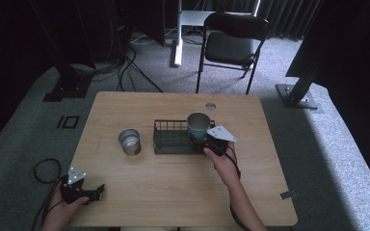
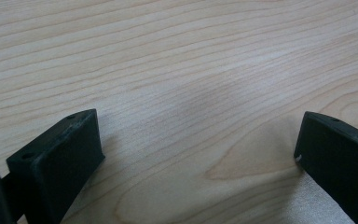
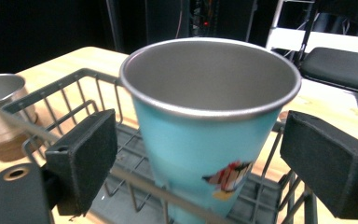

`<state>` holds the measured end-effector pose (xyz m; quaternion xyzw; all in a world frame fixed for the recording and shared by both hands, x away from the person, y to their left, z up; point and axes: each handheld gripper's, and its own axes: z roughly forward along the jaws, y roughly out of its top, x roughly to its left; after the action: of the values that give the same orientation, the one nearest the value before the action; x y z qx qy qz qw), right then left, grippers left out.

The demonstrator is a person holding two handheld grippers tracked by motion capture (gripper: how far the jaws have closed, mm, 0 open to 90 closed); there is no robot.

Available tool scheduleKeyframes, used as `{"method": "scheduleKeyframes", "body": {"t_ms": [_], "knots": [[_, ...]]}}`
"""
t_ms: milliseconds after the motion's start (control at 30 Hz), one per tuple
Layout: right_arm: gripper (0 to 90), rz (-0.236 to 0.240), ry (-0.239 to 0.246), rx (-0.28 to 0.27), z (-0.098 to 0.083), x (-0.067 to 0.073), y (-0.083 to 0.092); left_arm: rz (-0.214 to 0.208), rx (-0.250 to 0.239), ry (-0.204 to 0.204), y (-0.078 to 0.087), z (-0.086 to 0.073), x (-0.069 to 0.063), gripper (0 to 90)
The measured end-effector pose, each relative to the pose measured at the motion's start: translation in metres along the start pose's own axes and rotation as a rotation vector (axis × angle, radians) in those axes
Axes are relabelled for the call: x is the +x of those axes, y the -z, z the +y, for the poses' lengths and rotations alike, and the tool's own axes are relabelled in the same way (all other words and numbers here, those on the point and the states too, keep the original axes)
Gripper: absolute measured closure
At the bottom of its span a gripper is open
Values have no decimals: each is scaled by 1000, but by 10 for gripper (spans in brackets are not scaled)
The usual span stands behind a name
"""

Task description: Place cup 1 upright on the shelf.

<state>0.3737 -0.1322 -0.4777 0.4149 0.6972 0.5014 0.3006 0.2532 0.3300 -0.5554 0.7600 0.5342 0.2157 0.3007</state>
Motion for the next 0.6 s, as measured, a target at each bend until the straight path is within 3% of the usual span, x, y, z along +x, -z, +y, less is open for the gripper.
{"method": "scheduleKeyframes", "body": {"t_ms": [433,533,600], "knots": [[110,34,8,18,-7,-5,18,0,0,0,0,0,0,13],[110,63,30,41,-9,-11,24,0,0,0,0,0,0,13],[111,70,20,41,-11,-13,26,0,0,-1,0,0,0,13]]}}
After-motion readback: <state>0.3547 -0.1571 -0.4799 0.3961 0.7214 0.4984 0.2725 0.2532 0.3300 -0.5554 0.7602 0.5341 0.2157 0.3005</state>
